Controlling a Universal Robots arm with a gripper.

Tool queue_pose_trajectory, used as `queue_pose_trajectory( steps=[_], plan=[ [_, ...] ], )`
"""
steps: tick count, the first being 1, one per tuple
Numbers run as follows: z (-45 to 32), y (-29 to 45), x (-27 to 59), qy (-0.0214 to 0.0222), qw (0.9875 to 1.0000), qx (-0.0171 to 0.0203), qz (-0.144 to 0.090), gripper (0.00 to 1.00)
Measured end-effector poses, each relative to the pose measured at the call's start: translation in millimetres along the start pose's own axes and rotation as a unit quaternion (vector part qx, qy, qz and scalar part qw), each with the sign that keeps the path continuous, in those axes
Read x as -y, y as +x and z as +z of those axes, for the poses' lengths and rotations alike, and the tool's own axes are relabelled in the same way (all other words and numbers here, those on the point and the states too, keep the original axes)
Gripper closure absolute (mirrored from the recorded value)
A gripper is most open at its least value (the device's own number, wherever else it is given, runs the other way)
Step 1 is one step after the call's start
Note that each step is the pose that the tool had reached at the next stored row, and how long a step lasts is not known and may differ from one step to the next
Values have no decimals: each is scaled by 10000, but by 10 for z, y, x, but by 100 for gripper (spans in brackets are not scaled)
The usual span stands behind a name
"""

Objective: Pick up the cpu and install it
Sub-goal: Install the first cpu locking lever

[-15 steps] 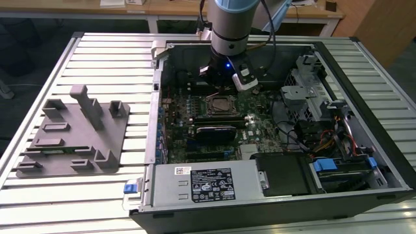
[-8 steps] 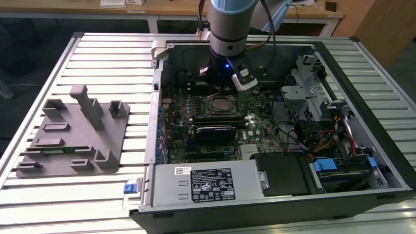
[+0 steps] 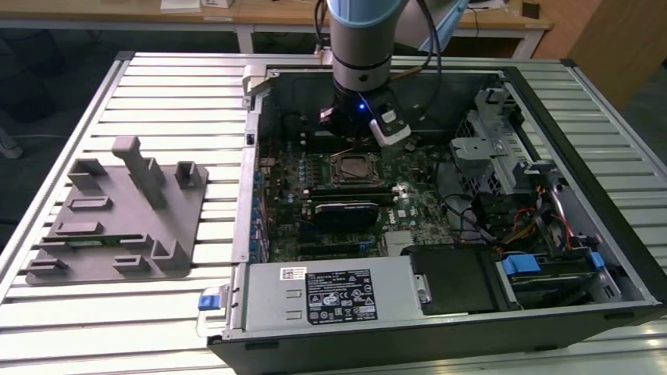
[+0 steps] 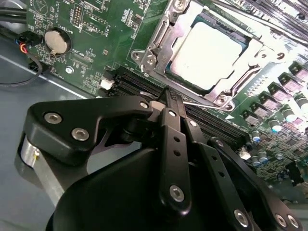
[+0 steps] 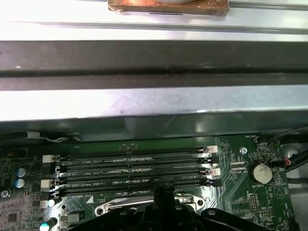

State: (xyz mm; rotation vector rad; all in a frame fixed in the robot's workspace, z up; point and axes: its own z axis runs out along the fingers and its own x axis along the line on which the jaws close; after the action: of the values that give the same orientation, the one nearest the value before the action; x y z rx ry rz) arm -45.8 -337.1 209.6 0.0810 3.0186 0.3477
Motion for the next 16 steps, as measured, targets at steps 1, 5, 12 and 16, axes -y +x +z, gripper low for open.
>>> queue_pose_trajectory(
  steps=[1,5,12,16],
  plan=[
    [2,8,1,0,10000,8,7,89],
    [13,45,0,12,9999,44,115,89],
    [38,50,0,54,9984,147,545,89],
    [46,59,-10,54,9979,166,631,89]
  ],
)
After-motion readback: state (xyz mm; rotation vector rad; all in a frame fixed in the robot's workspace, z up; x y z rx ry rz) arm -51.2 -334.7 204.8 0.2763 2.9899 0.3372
